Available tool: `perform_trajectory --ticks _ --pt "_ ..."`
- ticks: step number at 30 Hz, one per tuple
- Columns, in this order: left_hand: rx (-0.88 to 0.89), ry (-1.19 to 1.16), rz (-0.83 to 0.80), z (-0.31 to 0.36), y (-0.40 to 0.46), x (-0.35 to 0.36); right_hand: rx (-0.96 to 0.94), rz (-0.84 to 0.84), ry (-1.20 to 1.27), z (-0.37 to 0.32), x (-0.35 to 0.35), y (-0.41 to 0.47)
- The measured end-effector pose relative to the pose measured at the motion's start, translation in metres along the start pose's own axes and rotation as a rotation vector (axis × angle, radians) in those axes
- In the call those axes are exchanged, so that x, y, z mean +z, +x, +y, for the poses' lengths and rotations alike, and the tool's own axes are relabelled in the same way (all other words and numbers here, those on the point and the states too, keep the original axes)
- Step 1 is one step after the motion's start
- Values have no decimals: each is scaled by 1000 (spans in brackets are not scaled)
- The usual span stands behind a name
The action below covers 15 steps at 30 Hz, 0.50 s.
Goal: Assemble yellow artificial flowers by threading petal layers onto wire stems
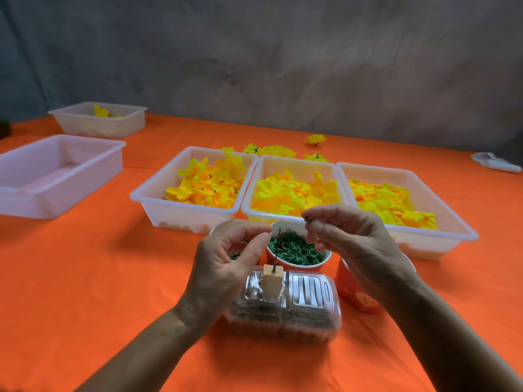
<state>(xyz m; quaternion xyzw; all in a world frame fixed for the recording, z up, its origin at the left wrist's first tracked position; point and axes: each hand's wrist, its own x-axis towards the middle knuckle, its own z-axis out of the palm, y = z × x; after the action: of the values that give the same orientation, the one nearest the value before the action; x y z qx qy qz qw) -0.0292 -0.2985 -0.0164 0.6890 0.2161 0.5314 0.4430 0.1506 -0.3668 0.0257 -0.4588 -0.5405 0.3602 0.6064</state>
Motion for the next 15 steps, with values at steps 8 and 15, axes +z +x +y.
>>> perform_trajectory --ticks 8,15 --pt "14 106 -16 -1 -10 9 84 36 43 3 3 -16" --pt "-21 49 61 -3 -8 11 181 152 202 10 9 -19"
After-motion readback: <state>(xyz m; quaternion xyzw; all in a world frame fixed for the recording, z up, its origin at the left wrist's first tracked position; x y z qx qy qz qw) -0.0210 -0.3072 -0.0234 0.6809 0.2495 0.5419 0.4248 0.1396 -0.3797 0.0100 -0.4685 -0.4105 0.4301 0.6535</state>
